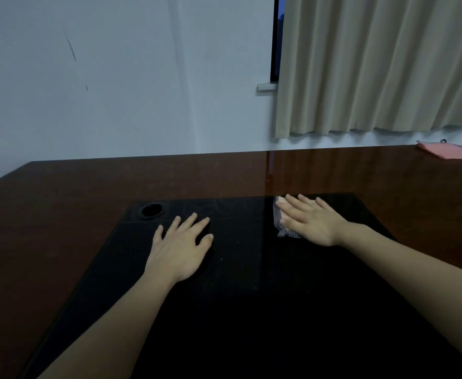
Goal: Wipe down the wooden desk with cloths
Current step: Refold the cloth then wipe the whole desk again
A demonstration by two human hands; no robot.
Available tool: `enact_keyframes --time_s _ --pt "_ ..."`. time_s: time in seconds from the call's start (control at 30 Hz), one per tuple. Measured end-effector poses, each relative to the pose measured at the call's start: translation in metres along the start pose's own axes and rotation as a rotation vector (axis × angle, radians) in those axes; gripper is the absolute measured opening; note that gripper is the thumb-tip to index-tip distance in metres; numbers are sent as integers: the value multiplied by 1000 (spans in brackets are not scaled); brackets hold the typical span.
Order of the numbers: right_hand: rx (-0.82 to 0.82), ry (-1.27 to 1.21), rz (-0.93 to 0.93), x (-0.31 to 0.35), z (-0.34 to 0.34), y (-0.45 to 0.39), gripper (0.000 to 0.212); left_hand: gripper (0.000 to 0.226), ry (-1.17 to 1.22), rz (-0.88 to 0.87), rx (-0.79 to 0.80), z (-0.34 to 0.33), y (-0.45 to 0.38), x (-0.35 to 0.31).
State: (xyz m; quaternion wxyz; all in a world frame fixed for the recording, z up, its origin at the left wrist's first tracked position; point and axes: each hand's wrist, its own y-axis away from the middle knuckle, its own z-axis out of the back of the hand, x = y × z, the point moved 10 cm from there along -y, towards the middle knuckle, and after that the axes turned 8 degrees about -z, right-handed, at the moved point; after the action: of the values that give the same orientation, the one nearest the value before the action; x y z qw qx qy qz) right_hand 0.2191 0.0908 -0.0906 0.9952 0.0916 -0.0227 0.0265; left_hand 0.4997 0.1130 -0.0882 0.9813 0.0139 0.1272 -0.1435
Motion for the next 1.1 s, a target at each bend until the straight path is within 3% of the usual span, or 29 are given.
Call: enact_keyframes --time_s 0.17,0.4,0.53,0.87,1.1 --pt "0 5 -49 21 1 -30 63 55 13 0 -8 1 2 -1" --pt "78 60 273 95 -15 57 67 56 1 -7 -1 0 1 -2" --pt "105 35 375 102 -20 93 67 57 -4 -6 -4 -1 1 0" --pt "-3 22 58 72 2 -47 63 56 41 -8 -20 2 2 -1" --pt "34 55 192 122 -6 -8 66 53 164 -58 -90 13 7 -7"
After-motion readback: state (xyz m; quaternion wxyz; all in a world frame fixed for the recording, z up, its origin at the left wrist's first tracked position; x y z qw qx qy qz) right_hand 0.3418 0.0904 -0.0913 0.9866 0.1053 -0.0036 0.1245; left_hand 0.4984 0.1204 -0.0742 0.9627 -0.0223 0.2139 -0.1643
